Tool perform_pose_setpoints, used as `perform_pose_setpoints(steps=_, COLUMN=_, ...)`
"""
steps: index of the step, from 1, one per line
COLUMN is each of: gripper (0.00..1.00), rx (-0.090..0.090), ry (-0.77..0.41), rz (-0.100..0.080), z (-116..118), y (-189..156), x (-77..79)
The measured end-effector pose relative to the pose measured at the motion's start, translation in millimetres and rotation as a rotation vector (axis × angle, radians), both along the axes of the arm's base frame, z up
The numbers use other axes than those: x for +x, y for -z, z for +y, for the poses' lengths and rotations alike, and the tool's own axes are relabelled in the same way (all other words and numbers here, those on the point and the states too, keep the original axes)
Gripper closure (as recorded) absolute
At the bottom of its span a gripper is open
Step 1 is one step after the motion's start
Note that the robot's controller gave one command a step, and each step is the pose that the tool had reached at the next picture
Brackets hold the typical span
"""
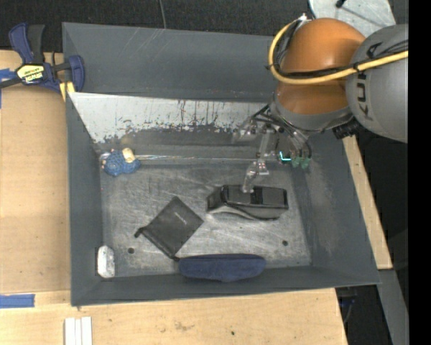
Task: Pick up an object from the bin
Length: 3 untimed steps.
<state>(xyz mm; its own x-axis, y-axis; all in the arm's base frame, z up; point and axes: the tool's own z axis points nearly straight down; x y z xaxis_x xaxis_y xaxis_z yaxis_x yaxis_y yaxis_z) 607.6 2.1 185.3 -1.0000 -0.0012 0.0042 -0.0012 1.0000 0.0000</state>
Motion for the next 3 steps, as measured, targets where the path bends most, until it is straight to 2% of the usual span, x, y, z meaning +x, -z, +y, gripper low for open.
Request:
perform_pose_setpoints(steps=1, gripper=0.0, rx=-0.001, ry=-0.227, rz=-0.025, z=-54.0, y=110.8, x=-56.3)
perform_pose_setpoints(steps=2, gripper=1.0, rx=-0.002, ry=-0.228, rz=-0.026, z=-53.3, y=109.1, x=-55.9)
perform_pose_setpoints(steps=3, gripper=1.0, rx=-0.001, ry=-0.499, rz=-0.01, z=-69.6, y=-71.0, x=-20.6)
